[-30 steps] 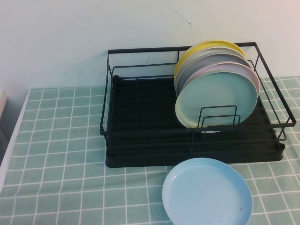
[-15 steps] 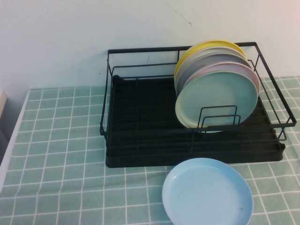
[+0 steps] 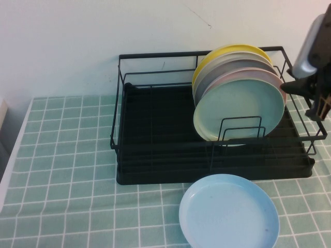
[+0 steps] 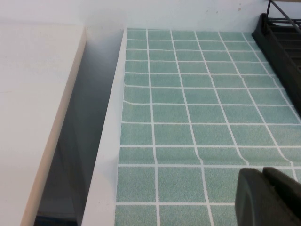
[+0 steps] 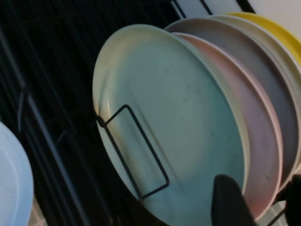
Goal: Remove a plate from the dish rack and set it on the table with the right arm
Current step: Grasp the plate from the shelf
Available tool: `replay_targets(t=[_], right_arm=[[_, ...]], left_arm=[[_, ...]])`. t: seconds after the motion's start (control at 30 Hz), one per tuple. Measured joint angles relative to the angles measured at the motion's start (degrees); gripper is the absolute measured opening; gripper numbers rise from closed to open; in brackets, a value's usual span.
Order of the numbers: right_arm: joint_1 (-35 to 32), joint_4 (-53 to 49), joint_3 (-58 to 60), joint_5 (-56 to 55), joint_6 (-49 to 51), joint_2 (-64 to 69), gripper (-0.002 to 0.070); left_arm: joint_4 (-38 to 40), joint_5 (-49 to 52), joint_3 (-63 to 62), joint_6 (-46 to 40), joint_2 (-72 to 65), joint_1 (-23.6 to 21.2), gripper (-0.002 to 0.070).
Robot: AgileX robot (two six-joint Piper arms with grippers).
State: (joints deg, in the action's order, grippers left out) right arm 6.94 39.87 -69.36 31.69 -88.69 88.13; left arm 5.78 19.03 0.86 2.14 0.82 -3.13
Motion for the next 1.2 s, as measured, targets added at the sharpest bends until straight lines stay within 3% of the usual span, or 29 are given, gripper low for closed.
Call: replay_targets(t=[0.2, 0.83, 0.97, 1.2], right_arm=[[2.49, 1.52, 0.00, -6.62, -3.56, 6.48, 0.0295], [2.60, 6.05, -0.91, -16.97, -3.99, 13.71, 0.0299], [2.60, 7.78, -1.57, -16.97, -3.99, 14.91, 0.0254], [2.60, 8.21, -2.34, -16.74, -4.24, 15.75, 0.0054]], left_arm=[[0.00, 0.00, 0.00, 0.00, 0.00, 0.00, -0.0003], [0.00, 0.00, 0.00, 0.00, 0.00, 0.00, -0.0002], [0.00, 0.00, 0.00, 0.00, 0.00, 0.00, -0.0002], [0.00, 0.00, 0.00, 0.00, 0.00, 0.00, -0.0002]])
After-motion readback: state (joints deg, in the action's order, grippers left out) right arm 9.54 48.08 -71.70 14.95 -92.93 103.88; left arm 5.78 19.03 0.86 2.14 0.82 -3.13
